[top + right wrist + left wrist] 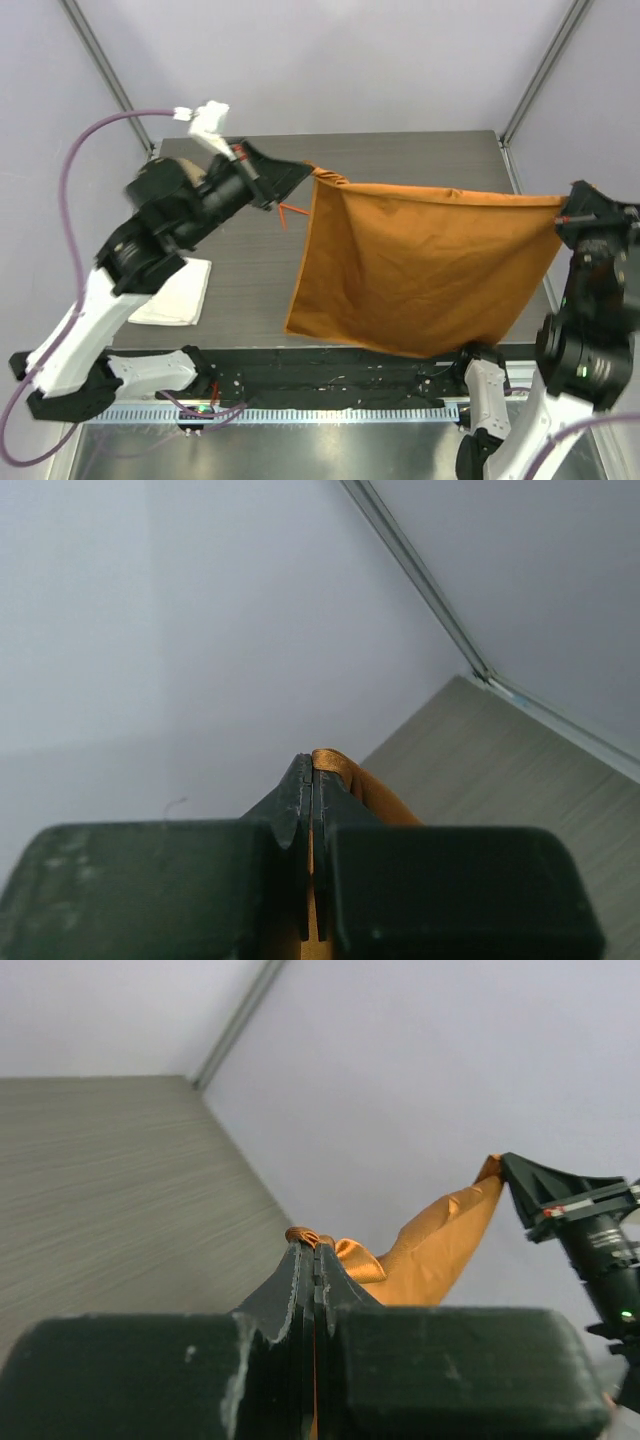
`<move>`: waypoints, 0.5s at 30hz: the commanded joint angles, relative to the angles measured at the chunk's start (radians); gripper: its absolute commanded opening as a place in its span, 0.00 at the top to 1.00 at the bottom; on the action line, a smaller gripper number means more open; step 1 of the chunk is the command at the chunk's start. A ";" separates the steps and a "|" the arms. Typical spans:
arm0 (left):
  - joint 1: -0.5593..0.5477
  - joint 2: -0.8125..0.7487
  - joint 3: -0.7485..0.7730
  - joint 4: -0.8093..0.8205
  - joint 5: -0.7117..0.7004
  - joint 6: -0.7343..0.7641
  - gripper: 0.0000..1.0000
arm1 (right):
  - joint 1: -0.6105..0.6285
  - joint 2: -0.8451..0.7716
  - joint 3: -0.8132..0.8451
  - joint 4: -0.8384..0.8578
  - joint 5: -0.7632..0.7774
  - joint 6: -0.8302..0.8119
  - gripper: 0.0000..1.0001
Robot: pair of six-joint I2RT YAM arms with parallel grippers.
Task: Fold the napkin into a case and place the utensils inside
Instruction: Flatten out the crumpled napkin at the center of the board.
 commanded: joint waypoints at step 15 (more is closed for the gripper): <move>0.288 1.092 0.241 0.424 -0.014 -0.020 0.98 | 0.026 0.918 -0.342 0.878 -0.216 0.029 0.94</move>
